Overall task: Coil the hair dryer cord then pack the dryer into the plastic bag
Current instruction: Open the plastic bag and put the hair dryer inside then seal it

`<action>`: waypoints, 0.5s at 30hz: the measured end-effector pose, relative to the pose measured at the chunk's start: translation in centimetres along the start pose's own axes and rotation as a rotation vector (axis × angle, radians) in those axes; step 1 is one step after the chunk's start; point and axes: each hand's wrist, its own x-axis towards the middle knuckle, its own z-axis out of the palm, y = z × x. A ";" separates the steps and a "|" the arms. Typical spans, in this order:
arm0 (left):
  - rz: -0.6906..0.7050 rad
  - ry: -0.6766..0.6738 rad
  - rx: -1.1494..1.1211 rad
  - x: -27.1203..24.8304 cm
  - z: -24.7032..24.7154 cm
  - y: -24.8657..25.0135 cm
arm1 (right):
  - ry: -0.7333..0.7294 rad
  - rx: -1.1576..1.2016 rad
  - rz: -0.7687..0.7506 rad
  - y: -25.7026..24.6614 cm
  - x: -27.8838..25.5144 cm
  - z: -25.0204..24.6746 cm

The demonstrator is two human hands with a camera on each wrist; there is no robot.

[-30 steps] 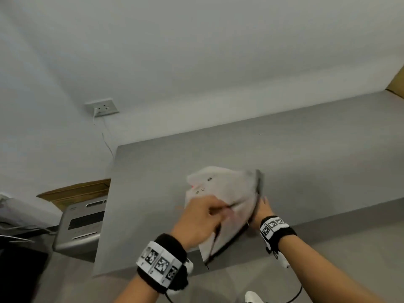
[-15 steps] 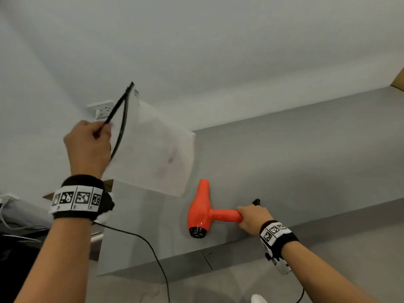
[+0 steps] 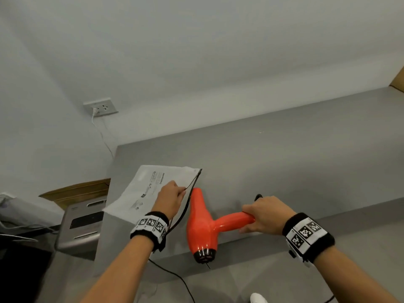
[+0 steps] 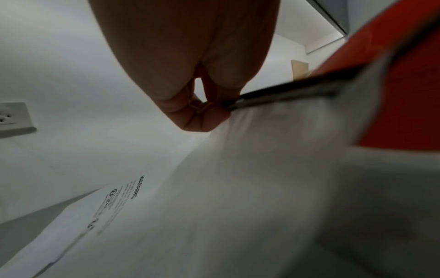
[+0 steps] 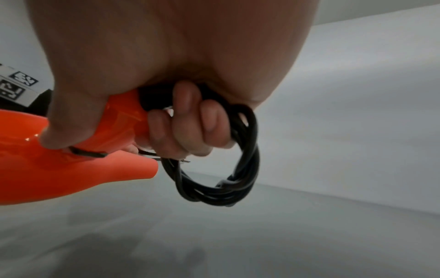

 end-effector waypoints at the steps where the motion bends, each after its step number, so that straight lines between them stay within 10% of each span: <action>1: 0.011 0.004 0.001 0.1 0.2 -0.2 | 0.014 -0.004 -0.011 0.0 -0.3 -0.4; 15: -0.076 0.034 -0.097 0.7 -1.0 -0.8 | 0.040 0.001 -0.091 -1.5 -1.8 -3.0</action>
